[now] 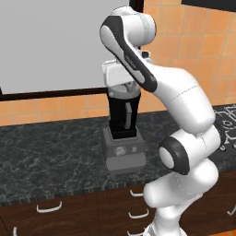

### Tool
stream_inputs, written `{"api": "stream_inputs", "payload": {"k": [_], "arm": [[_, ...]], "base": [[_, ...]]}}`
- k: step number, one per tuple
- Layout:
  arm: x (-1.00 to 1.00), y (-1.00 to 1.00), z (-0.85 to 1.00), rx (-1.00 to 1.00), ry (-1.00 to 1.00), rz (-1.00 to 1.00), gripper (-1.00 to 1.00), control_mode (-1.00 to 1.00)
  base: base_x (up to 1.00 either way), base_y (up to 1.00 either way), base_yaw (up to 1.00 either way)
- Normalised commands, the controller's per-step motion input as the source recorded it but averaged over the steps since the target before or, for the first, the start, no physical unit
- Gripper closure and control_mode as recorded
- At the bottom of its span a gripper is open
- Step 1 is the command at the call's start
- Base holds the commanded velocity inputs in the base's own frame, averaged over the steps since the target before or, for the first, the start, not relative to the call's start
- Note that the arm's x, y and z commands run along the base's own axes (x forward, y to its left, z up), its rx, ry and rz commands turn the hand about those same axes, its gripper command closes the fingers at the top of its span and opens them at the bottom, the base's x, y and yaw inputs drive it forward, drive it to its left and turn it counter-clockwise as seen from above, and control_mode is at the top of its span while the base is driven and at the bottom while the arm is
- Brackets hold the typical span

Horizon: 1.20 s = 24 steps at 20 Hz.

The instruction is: Close the lid blender by securely placing the lid on top.

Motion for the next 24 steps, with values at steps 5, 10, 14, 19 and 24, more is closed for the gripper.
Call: {"api": "stream_inputs", "payload": {"k": [5,10,14,19,24], "arm": [[0.07,-0.29,0.25,0.0,-0.23,0.0,1.0,-1.0],[0.49,0.16,-0.33,0.0,-0.09,0.0,1.0,-1.0],[0.54,0.14,-0.48,0.0,-0.09,0.0,1.0,-1.0],[0.33,0.01,-0.54,0.0,-0.11,0.0,1.0,-1.0],[0.0,0.0,-0.83,0.0,-0.02,0.0,1.0,-1.0]], "base": [[0.0,0.0,0.0],[0.0,0.0,0.0],[0.0,0.0,0.0],[0.0,0.0,0.0],[0.0,0.0,0.0]]}}
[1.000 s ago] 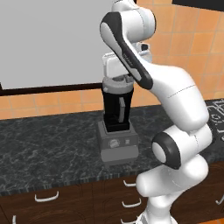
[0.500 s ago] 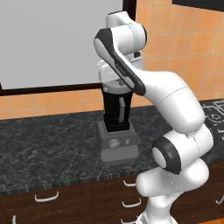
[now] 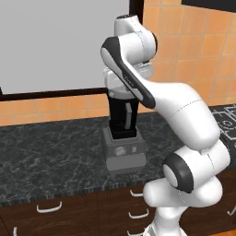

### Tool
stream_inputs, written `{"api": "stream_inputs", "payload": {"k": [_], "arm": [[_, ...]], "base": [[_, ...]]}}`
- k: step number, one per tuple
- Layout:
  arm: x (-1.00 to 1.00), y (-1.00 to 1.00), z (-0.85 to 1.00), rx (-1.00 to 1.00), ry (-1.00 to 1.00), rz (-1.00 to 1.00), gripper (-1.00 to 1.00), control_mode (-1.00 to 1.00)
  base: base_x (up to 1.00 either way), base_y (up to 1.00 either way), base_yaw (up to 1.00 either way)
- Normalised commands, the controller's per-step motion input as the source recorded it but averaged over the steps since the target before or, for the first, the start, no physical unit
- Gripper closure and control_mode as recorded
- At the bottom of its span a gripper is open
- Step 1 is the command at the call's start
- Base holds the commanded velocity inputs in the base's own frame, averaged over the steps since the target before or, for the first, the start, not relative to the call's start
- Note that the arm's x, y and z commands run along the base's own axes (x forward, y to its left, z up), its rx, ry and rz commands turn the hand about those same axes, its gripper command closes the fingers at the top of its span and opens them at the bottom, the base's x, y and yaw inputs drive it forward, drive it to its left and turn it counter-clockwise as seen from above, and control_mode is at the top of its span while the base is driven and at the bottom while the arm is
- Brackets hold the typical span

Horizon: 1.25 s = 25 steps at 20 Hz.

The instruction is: Close the lid blender by securely placing the lid on top.

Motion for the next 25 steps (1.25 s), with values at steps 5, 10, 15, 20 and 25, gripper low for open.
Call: {"api": "stream_inputs", "payload": {"k": [5,10,15,20,25], "arm": [[-0.17,0.0,0.45,0.0,-0.27,0.0,1.0,-1.0],[-0.8,-0.32,0.85,0.02,-0.58,0.0,1.0,-1.0],[-1.0,-1.0,-0.03,0.26,-0.52,0.02,1.0,-1.0],[-1.0,-1.0,-0.05,0.34,-0.4,0.01,1.0,-1.0],[-1.0,-1.0,0.34,0.3,-0.26,0.0,1.0,-1.0]], "base": [[0.0,0.0,0.0],[0.0,0.0,0.0],[0.0,0.0,0.0],[0.0,0.0,0.0],[0.0,0.0,0.0]]}}
